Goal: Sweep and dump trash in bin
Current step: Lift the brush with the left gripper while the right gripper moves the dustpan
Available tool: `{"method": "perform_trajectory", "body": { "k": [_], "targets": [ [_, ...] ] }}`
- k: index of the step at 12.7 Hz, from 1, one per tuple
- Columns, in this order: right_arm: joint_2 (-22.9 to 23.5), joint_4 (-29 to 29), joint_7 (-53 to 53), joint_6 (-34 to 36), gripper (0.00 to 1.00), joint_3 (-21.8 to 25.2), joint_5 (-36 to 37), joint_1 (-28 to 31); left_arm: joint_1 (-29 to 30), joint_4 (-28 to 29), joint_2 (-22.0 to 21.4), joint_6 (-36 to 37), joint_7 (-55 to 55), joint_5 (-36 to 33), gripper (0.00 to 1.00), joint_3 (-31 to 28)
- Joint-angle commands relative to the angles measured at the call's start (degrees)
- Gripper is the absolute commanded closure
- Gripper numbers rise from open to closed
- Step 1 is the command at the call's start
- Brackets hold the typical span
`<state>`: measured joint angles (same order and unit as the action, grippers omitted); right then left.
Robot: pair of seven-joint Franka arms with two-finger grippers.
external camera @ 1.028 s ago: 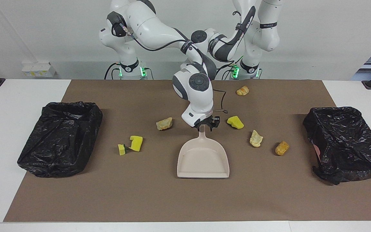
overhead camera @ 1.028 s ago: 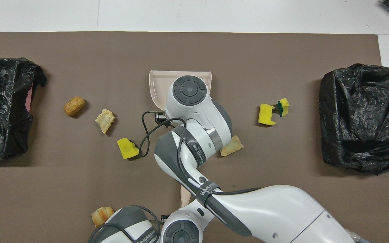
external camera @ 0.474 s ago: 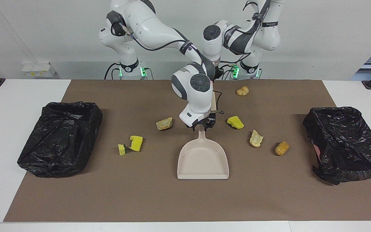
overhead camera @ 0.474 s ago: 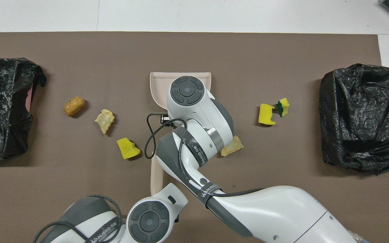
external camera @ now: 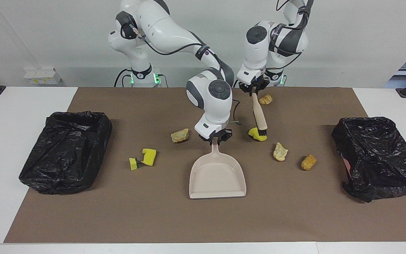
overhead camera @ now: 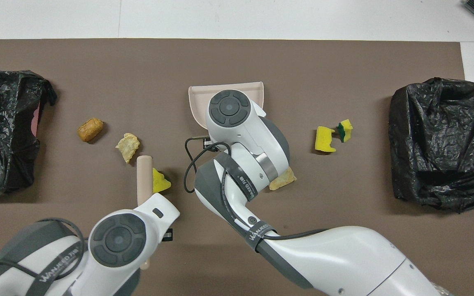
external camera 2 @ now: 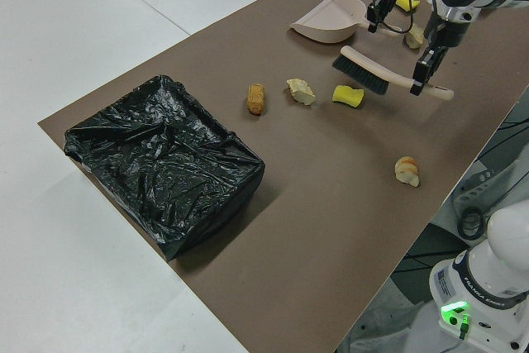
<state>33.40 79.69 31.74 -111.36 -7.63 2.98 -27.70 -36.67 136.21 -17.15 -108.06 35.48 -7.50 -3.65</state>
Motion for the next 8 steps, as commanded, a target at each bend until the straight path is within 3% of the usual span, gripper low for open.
{"method": "perform_trajectory", "body": {
  "k": [1,4,8],
  "targets": [
    [-5.3,2.7,-13.0,1.5,1.00,-0.7,-0.2,3.1,10.5,-1.0,2.5,-5.0,-8.0,-2.4,1.00,0.6],
    [-9.7,4.9,-27.4,4.9,1.00,-0.8,-0.4,5.9,20.3,-6.6,7.9,-8.0,-19.8,-2.5,1.00,0.6],
    [-11.9,5.3,-51.7,13.3,1.00,-0.7,-0.3,7.7,30.1,-17.2,17.2,-8.0,-33.3,-3.5,1.00,0.6]
  ]
}}
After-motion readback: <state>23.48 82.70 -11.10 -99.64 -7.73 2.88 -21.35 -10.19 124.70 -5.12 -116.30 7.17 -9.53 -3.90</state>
